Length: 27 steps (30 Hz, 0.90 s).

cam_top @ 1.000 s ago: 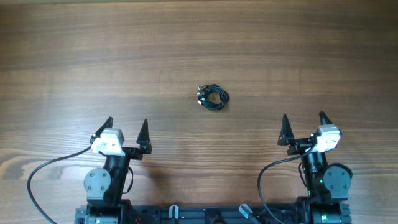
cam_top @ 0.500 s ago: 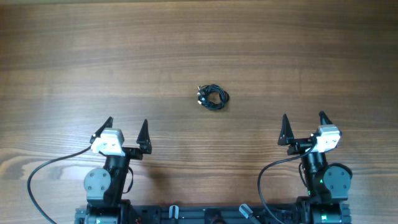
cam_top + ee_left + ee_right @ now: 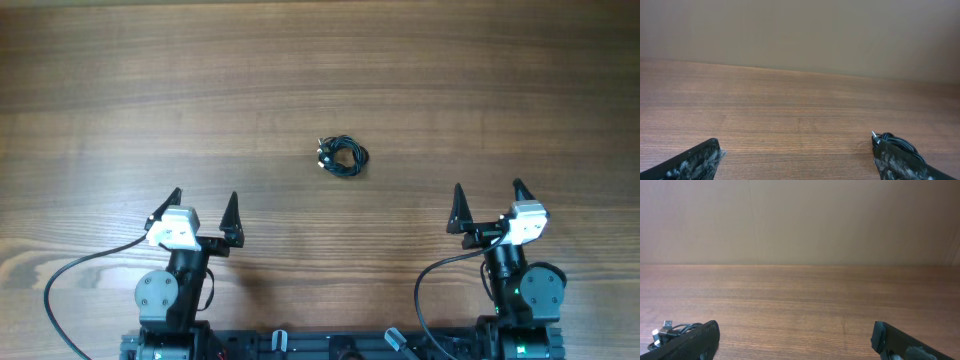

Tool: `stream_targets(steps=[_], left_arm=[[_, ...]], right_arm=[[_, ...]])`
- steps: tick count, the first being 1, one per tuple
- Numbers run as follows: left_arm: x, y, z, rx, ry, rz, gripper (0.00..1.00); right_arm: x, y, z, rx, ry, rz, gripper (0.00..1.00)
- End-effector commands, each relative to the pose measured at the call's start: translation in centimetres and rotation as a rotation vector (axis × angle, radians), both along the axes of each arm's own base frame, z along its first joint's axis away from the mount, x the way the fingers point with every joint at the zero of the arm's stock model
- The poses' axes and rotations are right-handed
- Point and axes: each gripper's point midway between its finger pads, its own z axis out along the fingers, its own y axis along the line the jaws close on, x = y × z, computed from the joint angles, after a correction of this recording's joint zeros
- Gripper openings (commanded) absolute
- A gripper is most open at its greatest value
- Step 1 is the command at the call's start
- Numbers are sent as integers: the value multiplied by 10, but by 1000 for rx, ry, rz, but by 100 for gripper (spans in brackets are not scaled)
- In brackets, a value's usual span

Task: Untangle cables

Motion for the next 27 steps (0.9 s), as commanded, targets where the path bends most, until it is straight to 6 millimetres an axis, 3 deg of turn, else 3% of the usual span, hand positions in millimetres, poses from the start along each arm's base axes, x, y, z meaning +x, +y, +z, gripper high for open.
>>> stream_targets(steps=[1,20,27], left_arm=[[0,-1,-2,19,-2,-6,100],[0,-2,-1,18,-7,-8,100],[-4,-3,16,-84,-4,-12,100]], right_arm=[[0,2,1,-9,-4,8,100],[0,2,1,-9,-4,8,100],[0,2,1,-9,-4,8,100]])
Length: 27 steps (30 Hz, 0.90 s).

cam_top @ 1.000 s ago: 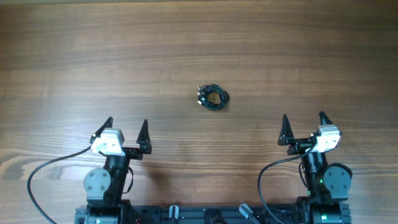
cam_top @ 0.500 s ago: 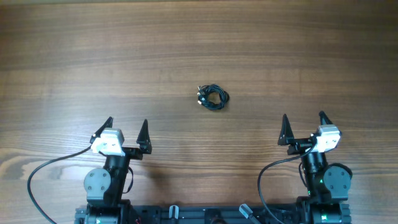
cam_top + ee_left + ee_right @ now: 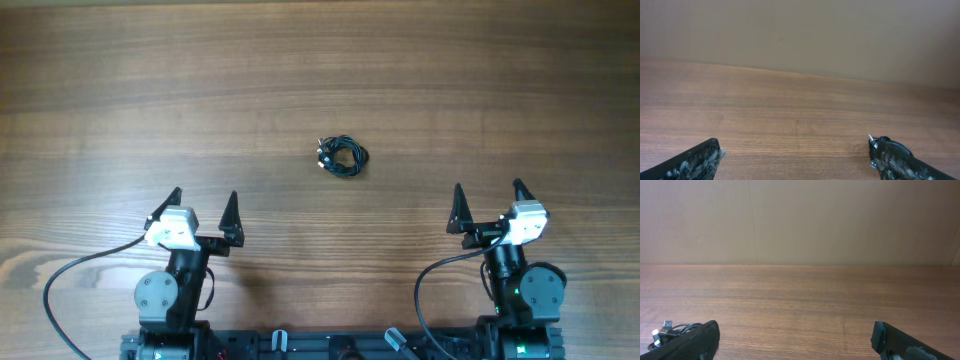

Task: Untangle cables

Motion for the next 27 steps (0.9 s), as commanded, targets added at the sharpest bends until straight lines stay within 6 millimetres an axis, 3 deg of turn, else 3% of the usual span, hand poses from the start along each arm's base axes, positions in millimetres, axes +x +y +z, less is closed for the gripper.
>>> stream_targets(steps=[1,8,17,27], left_arm=[[-5,-3,15,-56,8,-13,100],[-19,-3,28,-77,132,-7,100],[0,-8,40,-79,376,-25,100],[2,-15,38,-88,399,-64,100]], right_arm=[[0,2,1,-9,-4,8,100],[0,2,1,-9,-4,9,100],[0,2,1,-9,-4,9,100],[0,2,1,-9,-4,9,100]])
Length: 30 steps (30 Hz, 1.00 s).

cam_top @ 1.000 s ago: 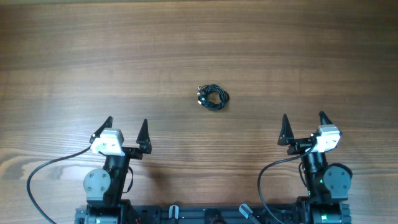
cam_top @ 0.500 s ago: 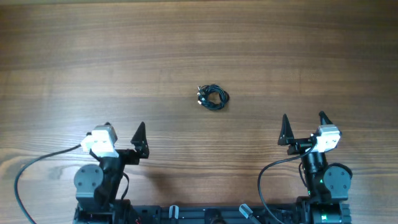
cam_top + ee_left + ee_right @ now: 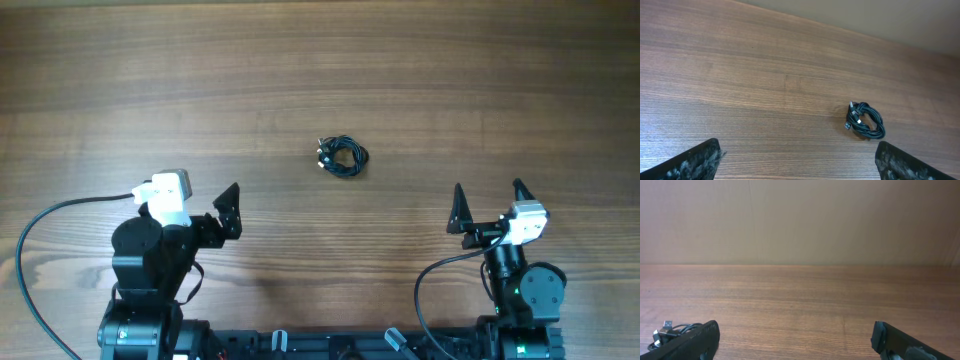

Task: Untangle cables
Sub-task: 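Reach the left gripper forward over the black cable bundle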

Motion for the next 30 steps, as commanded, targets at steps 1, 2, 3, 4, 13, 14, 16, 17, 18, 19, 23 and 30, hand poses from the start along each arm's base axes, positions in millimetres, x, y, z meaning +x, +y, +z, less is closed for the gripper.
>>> stream_targets(steps=[1,2,3,4,13,14,16,17,18,19,23,30], left_arm=[[0,-4,10,-18,-19,-18,100],[0,-4,10,-18,-19,-18,100],[0,-4,10,-18,-19,-18,100],[1,-5,11,-18,-23,-18,100],[12,3,24,-60,-72,54,99],[14,3,24,-60,-74,54,98],[23,3,23,-61,-72,54,96],[27,4,22,-73,-70,65,95],[37,5,20,-93,-65,87,95],[43,6,19,-107,-61,96,95],[55,-4,-23,-228,120,114,95],[45,-46,-60,-342,320,17,100]], right_arm=[[0,2,1,-9,-5,9,100],[0,2,1,-9,-5,9,100],[0,2,1,-9,-5,9,100],[0,2,1,-9,-5,9,100],[0,2,1,-9,-5,8,100],[0,2,1,-9,-5,8,100],[0,2,1,-9,-5,8,100],[0,2,1,-9,-5,8,100],[0,2,1,-9,-5,8,100],[0,2,1,-9,-5,8,100],[0,2,1,-9,-5,8,100],[0,2,1,-9,-5,8,100]])
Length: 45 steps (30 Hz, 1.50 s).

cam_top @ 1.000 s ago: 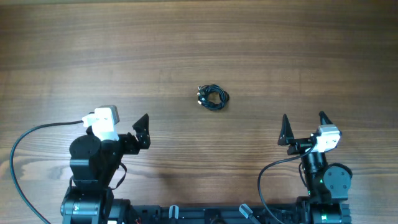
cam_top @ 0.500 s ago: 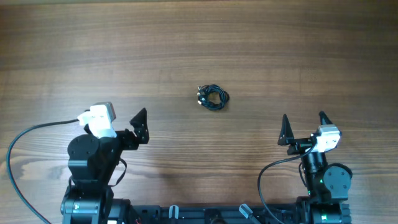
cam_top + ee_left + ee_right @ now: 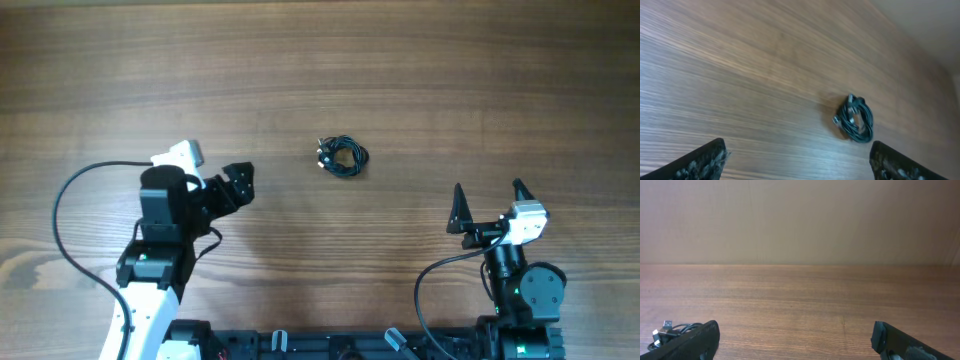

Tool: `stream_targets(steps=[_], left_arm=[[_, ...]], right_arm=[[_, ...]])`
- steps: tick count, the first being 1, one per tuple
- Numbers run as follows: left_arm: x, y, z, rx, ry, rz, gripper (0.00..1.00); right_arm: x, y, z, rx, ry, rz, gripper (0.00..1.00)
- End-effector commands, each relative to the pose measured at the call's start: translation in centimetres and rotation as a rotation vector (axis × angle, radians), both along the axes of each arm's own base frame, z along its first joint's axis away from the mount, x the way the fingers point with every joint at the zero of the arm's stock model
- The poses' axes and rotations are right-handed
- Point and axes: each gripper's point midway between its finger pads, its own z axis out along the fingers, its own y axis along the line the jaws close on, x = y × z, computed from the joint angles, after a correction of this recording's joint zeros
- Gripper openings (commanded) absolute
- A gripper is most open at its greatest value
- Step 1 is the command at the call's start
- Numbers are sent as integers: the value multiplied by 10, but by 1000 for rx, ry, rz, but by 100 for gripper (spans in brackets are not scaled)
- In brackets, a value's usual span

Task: Untangle cables
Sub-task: 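Reach the left gripper forward over the black cable bundle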

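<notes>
A small coiled bundle of black cables point(image 3: 343, 156) with a pale plug end lies on the wooden table point(image 3: 420, 80), near the middle. My left gripper point(image 3: 228, 186) is raised, open and empty, to the left of the bundle and apart from it. In the left wrist view the cable bundle point(image 3: 855, 119) lies ahead, right of centre, between the wide-apart fingertips point(image 3: 697, 161). My right gripper point(image 3: 488, 204) stands open and empty near the front right. In the right wrist view the cable bundle point(image 3: 670, 329) peeks past the left finger.
The left arm's grey lead point(image 3: 75, 200) loops at the front left, and the right arm's lead point(image 3: 425, 290) curves by its base. A beige wall point(image 3: 800, 220) stands beyond the table's far edge.
My left arm has reached farther from its base and turned right, so its gripper is closer to the cable bundle. The bundle and the right arm have not moved.
Both grippers first rested open at the front edge with the bundle lying untouched mid-table. The left arm then rose and tipped its camera down onto the bundle. Now it is extended farther toward the bundle, still open. The right arm stayed still throughout.
</notes>
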Motion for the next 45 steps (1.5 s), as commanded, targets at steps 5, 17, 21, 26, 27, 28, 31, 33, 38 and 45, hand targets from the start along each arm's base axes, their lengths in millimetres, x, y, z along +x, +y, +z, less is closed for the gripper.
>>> stream_targets(steps=[5,17,21,26,27,28,31,33,38,45], left_arm=[[10,-70,-6,-82,7,-86,100],[9,-155,-37,-210,70,-183,100],[7,-159,-35,-253,92,-178,100],[7,-159,-35,-410,188,-40,90],[7,-159,-36,-409,192,-39,86],[8,-159,-38,-406,195,-37,83],[13,-162,-51,-422,216,4,82],[15,-179,-53,-440,189,-37,83],[15,-186,-92,-520,318,114,78],[31,-203,-90,-568,203,118,58]], right_arm=[[0,2,1,-9,-6,8,100],[0,2,1,-9,-6,8,100],[0,2,1,-9,-6,8,100],[0,2,1,-9,-6,8,100],[0,2,1,-9,-5,8,100],[0,2,1,-9,-6,8,100],[0,2,1,-9,-6,8,100],[0,2,1,-9,-6,8,100],[0,2,1,-9,-6,8,100],[0,2,1,-9,-6,8,100]])
